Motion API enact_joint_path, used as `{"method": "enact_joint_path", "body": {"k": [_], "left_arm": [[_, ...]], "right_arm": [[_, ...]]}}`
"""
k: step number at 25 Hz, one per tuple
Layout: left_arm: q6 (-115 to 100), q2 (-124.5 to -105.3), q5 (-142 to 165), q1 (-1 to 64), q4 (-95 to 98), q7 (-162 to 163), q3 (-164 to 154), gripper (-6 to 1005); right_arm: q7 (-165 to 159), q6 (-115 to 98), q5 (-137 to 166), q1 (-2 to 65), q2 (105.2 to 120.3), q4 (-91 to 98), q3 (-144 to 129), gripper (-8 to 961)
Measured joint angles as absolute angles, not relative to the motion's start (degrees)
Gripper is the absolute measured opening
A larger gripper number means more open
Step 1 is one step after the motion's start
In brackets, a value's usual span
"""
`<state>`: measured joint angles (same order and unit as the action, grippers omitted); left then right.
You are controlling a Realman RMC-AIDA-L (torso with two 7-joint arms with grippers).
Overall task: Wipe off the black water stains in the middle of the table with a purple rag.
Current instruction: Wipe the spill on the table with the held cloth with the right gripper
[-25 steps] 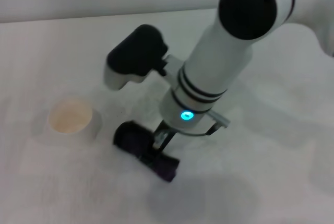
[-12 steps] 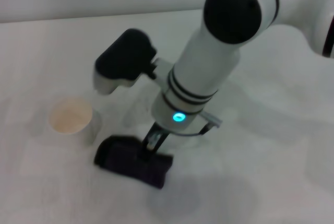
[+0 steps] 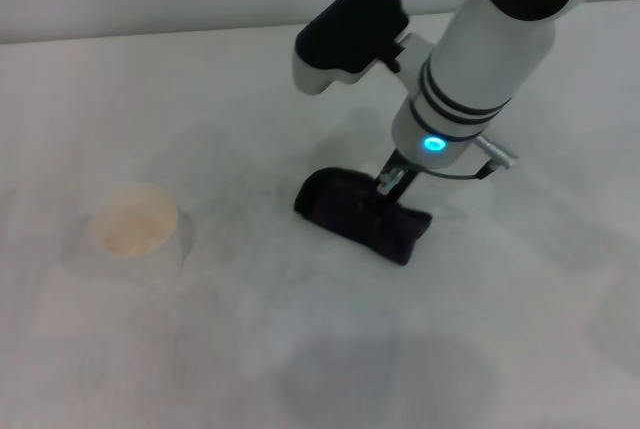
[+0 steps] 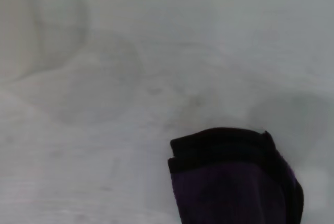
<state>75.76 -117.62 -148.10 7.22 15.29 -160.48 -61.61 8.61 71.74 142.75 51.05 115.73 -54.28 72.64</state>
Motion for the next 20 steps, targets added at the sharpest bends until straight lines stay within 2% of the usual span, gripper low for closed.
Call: {"method": "enact_joint_path", "body": {"k": [8, 20], "left_arm": [[75.0, -117.78, -148.1, 8.1, 15.3, -160.5, -61.6, 893], [75.0, -118.02, -148.1, 8.5, 15.4, -160.5, -61.8, 893]], "right_arm": [[8.8, 70.9, 136.6, 51.0, 116.21, -55.9, 67.5, 88], [14.1, 64.8, 114.6, 56.5, 116.19, -57.3, 52.7, 89]]}}
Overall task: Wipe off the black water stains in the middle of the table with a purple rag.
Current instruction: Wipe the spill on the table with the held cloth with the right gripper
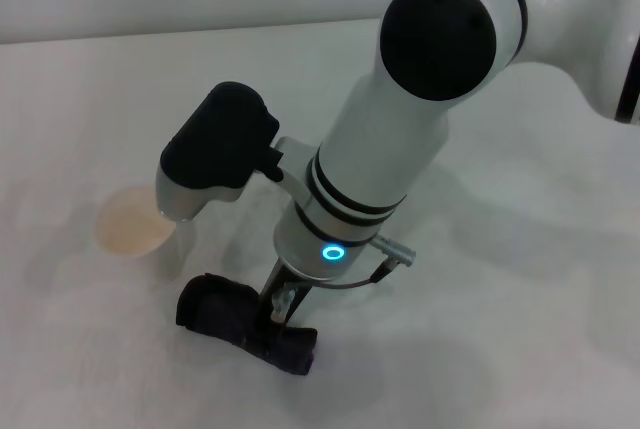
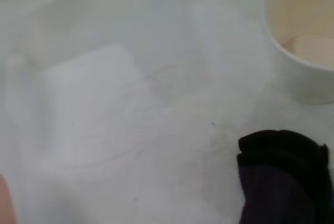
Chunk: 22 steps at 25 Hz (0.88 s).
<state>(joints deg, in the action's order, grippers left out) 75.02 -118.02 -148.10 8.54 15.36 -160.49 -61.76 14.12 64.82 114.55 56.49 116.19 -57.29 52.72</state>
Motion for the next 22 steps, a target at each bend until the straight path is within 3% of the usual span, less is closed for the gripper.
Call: {"method": "enact_joint_path", "body": {"k": [22], "left_arm": [[75.2, -118.30, -148.1, 7.6, 15.0, -160.5, -61.6, 892]], "right_arm": [[15.8, 75.9, 147.6, 41.2, 114.98, -59.7, 86.4, 90]]}}
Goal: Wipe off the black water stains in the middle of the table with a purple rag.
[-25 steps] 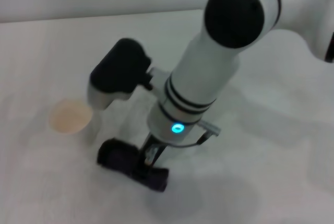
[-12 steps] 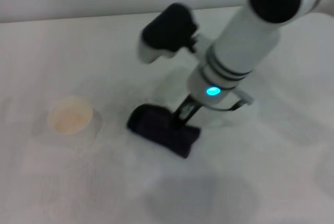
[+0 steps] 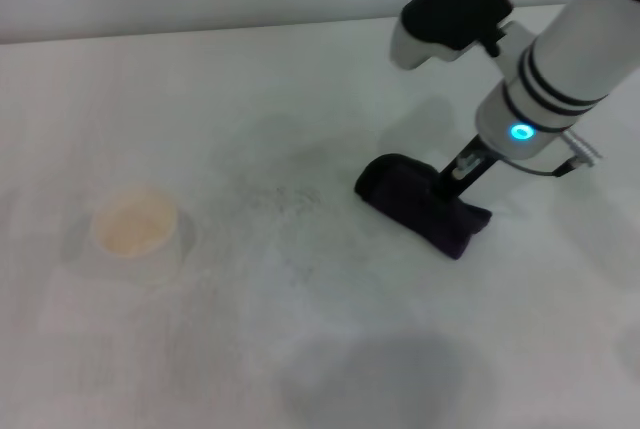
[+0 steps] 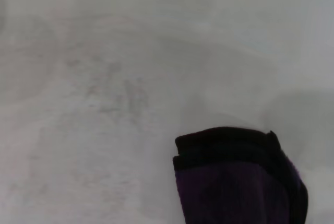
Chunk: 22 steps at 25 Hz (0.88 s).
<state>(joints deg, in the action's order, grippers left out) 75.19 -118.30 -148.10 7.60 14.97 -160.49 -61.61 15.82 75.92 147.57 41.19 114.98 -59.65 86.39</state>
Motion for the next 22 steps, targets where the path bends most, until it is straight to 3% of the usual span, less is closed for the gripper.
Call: {"method": "enact_joint_path", "body": {"k": [22], "left_arm": [[75.1, -118.54, -148.1, 9.2, 14.9, -160.5, -62.0, 892]], "right_arm": [[22.1, 77.7, 155.0, 38.8, 114.82, -60.5, 95.9, 108]]}}
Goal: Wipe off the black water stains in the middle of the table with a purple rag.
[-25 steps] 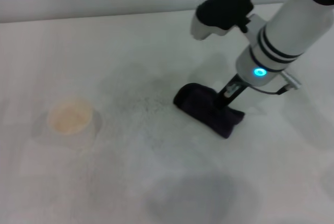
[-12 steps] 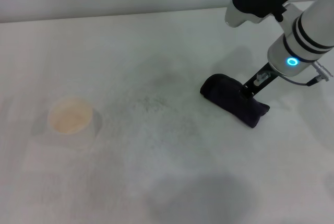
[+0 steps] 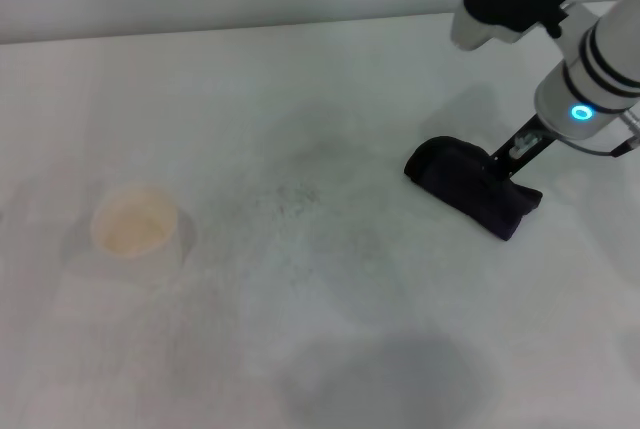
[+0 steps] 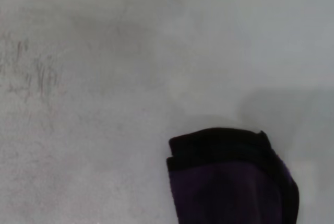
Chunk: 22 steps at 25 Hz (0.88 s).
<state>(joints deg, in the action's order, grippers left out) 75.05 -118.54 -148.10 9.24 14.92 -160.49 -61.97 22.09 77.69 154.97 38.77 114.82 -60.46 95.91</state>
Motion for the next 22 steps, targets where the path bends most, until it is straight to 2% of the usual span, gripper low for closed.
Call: {"method": "enact_joint_path", "body": {"k": [10, 12, 22], "left_arm": [[75.1, -118.81, -146.4, 11.2, 13.1, -160.6, -62.0, 893], [75.0, -118.89, -146.6, 11.5, 13.1, -160.9, -61.9, 893], [75.0, -119.09, -148.5, 14.0, 12.9, -161.6, -61.6, 892]], "right_arm": [[35.7, 77.4, 152.6, 37.0, 114.95, -61.8, 111.5, 276], [38.7, 75.1, 152.5, 36.2, 114.88, -61.9, 116.5, 421], [60.3, 61.7, 137.7, 31.1, 113.46, -57.2, 135.5, 427]]}}
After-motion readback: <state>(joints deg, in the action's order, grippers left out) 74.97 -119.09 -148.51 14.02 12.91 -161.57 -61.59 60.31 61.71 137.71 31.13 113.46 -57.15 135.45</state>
